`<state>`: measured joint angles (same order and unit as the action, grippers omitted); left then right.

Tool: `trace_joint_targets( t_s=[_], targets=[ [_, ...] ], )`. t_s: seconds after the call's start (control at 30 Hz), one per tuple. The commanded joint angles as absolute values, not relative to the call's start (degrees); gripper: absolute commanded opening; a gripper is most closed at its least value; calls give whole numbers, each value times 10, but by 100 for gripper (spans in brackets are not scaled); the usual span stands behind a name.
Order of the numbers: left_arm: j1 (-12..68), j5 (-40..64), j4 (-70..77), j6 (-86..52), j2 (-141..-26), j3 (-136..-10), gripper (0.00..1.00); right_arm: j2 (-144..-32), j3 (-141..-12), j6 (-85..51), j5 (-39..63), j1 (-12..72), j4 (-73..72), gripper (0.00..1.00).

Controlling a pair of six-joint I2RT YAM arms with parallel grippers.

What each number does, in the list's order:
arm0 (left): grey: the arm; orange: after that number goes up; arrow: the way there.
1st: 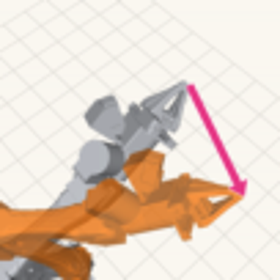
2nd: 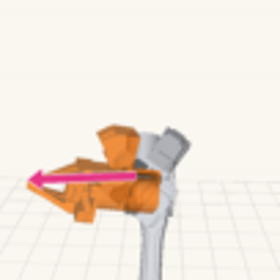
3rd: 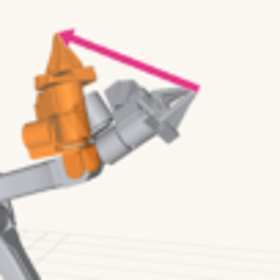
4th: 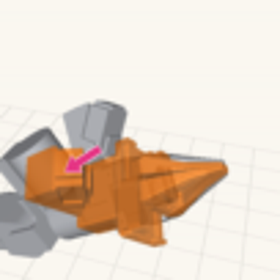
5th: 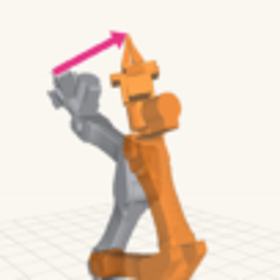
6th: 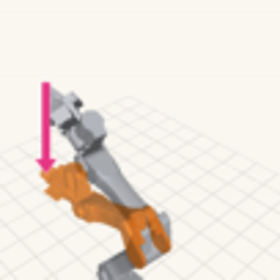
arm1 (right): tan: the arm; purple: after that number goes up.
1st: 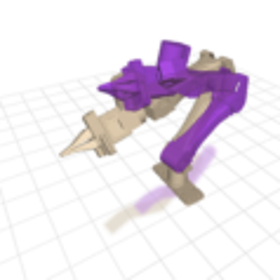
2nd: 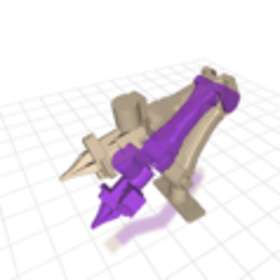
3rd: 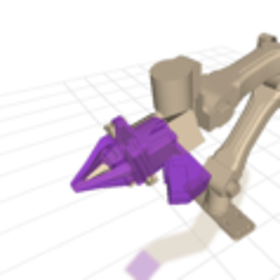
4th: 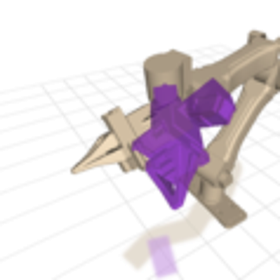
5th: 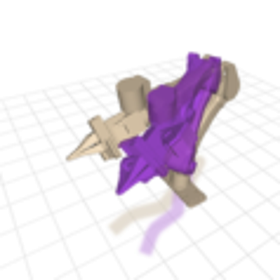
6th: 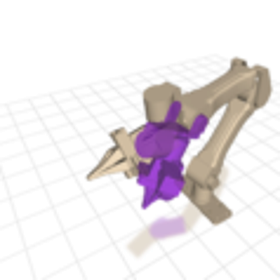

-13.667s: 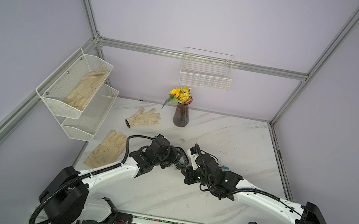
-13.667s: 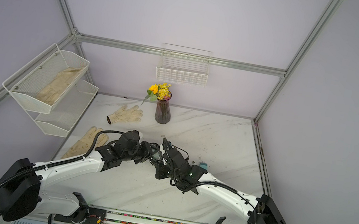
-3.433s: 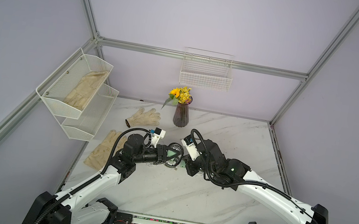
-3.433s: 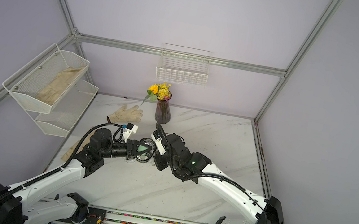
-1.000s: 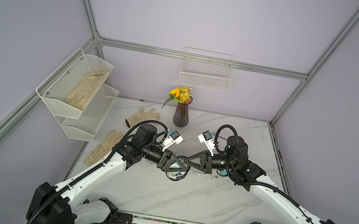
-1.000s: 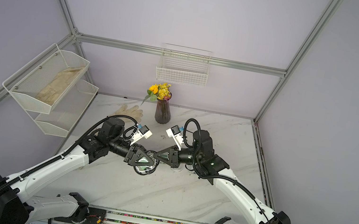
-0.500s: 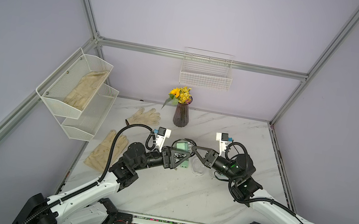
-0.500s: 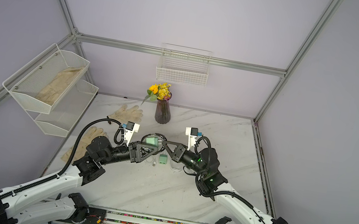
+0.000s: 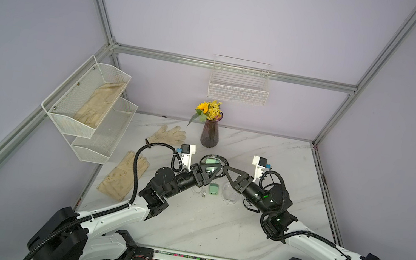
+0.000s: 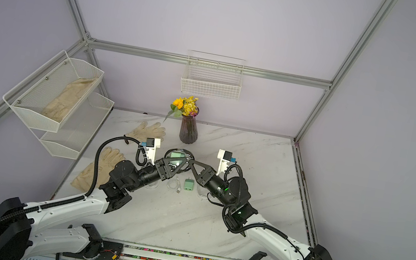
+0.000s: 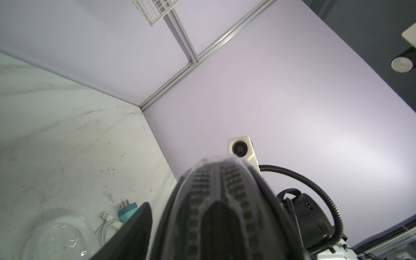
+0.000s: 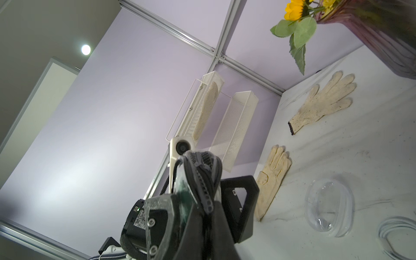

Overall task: Pack away charging kits
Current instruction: Adjust the storage bag.

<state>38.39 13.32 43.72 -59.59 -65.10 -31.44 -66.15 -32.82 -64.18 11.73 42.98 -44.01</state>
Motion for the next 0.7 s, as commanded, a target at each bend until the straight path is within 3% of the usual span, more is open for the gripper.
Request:
trace_joint_targets(
  t_s=[0.0, 0.37, 0.5, 0.67],
  targets=[
    [385, 98, 451, -595, -641, -313, 54, -655, -333, -653, 103, 441, -471, 0],
    [383, 77, 440, -603, -618, -309, 33, -625, -336, -624, 115, 449, -381, 0],
    [359, 84, 418, -650, -596, -300, 27, -570, -392, -535, 104, 449, -223, 28],
    [310, 182, 297, -715, -580, -342, 26, -564, -494, -380, 86, 449, -38, 32]
  ],
)
